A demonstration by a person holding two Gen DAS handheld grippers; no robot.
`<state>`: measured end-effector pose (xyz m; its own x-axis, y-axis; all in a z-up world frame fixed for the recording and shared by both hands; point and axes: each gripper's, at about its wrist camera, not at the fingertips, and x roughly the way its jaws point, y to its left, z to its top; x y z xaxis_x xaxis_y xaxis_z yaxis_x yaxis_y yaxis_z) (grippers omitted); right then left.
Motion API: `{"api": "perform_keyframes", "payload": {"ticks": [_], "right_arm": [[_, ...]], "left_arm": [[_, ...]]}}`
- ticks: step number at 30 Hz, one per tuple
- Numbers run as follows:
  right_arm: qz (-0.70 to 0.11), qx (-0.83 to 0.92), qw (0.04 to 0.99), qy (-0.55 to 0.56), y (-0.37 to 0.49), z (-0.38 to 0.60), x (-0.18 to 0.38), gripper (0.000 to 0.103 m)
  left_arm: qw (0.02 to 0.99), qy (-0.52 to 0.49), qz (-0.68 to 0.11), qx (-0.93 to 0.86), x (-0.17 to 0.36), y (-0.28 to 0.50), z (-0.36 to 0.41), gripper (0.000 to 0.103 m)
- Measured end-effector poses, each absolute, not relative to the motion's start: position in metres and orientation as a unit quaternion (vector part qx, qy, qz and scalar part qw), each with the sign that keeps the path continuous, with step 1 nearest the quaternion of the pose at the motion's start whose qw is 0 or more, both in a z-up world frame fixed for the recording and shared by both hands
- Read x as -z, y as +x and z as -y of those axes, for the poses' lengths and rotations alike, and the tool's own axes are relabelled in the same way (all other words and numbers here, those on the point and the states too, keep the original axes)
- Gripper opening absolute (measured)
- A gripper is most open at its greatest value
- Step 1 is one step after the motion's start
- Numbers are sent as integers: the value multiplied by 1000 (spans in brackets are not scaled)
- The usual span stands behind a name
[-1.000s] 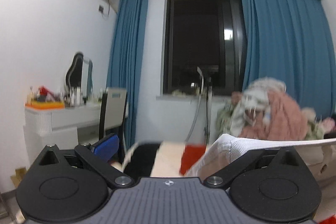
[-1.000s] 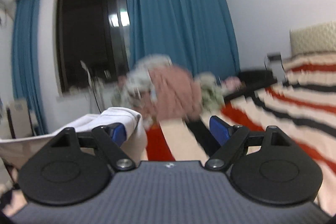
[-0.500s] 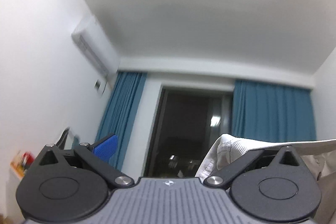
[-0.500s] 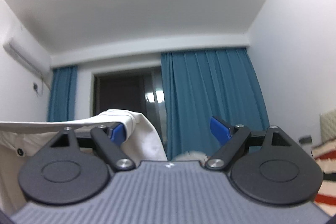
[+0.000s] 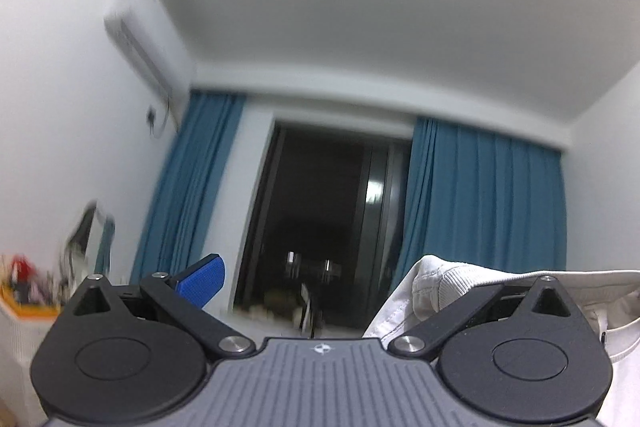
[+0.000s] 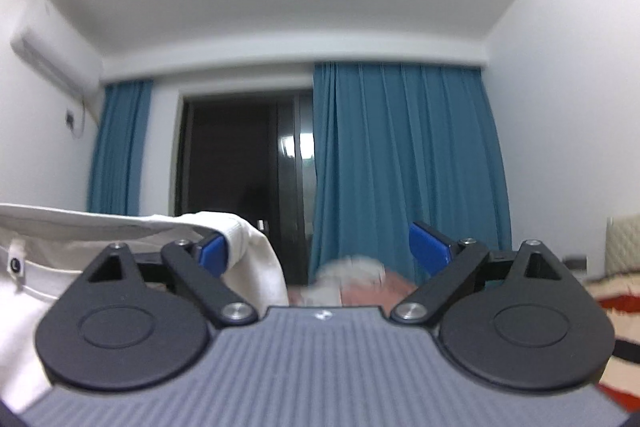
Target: Fold clothes
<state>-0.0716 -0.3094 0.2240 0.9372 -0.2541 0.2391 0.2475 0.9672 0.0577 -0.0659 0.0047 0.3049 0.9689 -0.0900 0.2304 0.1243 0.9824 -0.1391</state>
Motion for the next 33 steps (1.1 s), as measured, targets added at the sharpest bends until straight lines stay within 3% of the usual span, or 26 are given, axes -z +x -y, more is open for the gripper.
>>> {"api": "perform_keyframes", "payload": {"ticks": [8, 12, 16, 21, 26, 31, 33], "right_arm": [[2, 172, 985, 8, 131, 344, -138, 93], [-20, 207, 978, 14, 248, 355, -93, 93], [-24, 232, 972, -15, 348, 367, -42, 93], [-110, 229, 967, -11, 454, 392, 65, 93], [-233, 182, 955, -1, 515, 414, 151, 93], [-371, 82, 925, 8, 561, 414, 165, 92], [-406, 42, 913, 9, 568, 405, 163, 92]], "left_arm": [[999, -32, 14, 21, -215, 147, 62, 103], [1000, 16, 1, -5, -160, 269, 105, 103], [998, 26, -52, -9, -82, 407, 143, 103], [981, 25, -193, 8, 46, 549, 164, 103], [942, 38, -330, 49, 143, 647, 153, 103], [875, 130, -451, 119, 174, 712, 145, 103], [865, 155, -461, 126, 170, 707, 150, 103]]}}
